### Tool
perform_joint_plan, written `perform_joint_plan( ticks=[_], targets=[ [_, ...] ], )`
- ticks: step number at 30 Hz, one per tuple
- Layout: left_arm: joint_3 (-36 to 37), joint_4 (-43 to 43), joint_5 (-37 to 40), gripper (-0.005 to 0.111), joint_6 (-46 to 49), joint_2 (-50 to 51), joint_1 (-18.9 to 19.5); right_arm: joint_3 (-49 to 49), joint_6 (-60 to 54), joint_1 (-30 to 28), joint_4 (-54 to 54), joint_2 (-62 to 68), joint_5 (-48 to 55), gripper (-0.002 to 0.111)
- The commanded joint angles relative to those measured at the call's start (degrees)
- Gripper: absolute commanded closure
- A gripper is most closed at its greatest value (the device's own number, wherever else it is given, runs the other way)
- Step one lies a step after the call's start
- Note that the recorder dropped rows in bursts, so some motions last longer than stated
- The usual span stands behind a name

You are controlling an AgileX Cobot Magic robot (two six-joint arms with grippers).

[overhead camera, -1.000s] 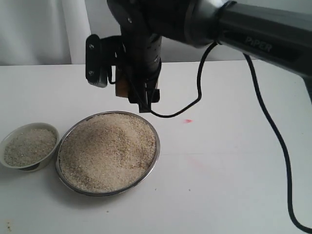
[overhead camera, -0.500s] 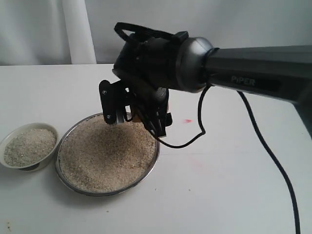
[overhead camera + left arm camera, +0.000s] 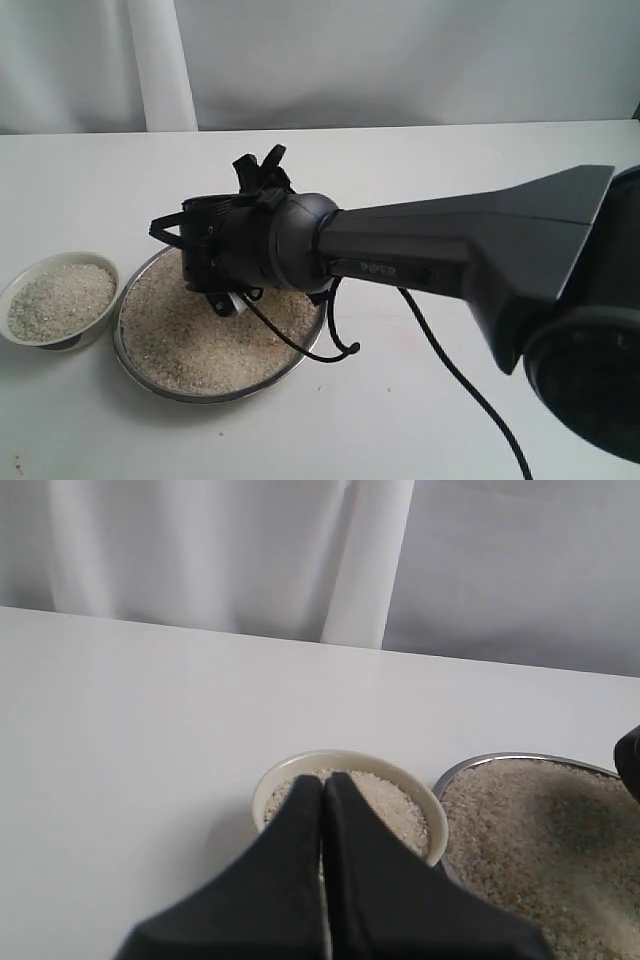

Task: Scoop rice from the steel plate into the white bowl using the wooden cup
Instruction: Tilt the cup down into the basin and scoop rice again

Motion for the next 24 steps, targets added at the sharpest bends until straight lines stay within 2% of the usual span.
perform_joint_plan(
  ticks=[1,14,24],
  targets=[
    [0.1,0.1,-0.4,0.107,-0.2,0.0,-0.1,0.0,-2.4,0.6,-1.6,-0.4,0.8,0.108],
    [0.1,0.1,-0.4,0.107,-0.2,0.0,-0.1,-0.1,-2.7,0.7,-5.3,4.6,1.7,0.108],
    [0.1,0.1,-0.4,0.107,-0.2,0.0,-0.1,-0.1,-2.8,3.3,-4.2,4.6,-4.0,0.108]
  ],
)
